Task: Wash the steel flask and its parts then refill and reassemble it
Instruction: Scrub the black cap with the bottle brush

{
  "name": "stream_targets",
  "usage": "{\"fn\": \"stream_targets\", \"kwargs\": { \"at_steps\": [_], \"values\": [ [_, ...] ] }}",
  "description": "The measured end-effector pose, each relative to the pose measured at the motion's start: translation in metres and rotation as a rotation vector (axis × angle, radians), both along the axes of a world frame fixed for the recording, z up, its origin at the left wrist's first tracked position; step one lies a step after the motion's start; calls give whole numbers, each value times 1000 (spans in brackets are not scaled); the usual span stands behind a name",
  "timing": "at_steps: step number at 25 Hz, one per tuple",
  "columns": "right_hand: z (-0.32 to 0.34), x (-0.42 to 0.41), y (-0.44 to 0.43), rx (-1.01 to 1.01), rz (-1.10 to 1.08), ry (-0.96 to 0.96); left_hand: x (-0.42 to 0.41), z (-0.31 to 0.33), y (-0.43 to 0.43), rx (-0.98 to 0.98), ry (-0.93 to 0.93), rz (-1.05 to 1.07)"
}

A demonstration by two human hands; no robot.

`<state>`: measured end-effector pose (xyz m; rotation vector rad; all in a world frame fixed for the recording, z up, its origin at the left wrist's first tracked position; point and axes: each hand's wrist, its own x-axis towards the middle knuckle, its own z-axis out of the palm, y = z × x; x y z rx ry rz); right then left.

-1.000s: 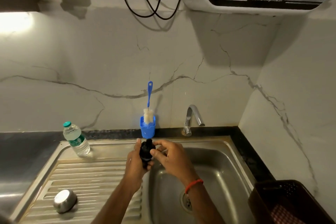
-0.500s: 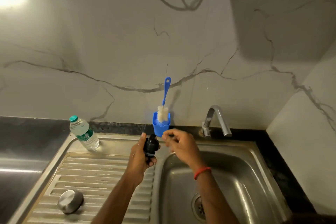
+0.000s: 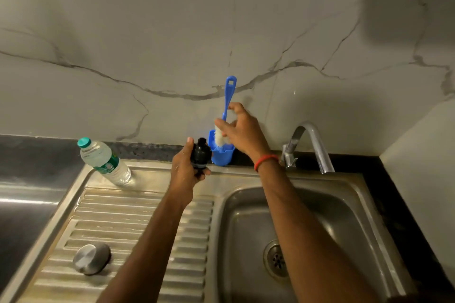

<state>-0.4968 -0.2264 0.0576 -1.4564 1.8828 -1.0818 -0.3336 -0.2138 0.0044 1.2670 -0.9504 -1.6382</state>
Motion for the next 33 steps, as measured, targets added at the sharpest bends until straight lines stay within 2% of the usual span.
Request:
{"fn": "stream_targets", "kwargs": {
  "at_steps": [3, 6, 10, 17, 21, 23, 25, 29, 31, 33],
  "values": [
    [20, -2, -18, -50, -23, 126, 0, -6, -2, 30, 11, 6],
    [35, -3, -30, -187, -102, 133, 3, -10, 2, 51, 27, 15],
    [27, 1, -36, -43, -41, 210, 9, -11, 8, 61, 27, 18],
    [80, 6, -3, -305, -95, 16, 20, -4, 20, 38, 58, 13],
    [89, 10, 50, -231, 83, -484, 24, 2, 34, 69, 102, 19],
    [80, 7, 73, -179, 100, -642, 25, 9, 44, 88, 120, 21],
    [65, 4, 95, -137, 99, -661, 25, 16, 57, 116, 145, 23],
    [31, 1, 147, -95, 173, -535, 27, 21, 79, 112, 181, -3],
    [12, 3, 176, -79, 139, -545, 30, 23, 87, 128, 198, -11],
    [-18, 4, 199, 25, 51, -523, 32, 24, 94, 151, 228, 3]
  ]
}}
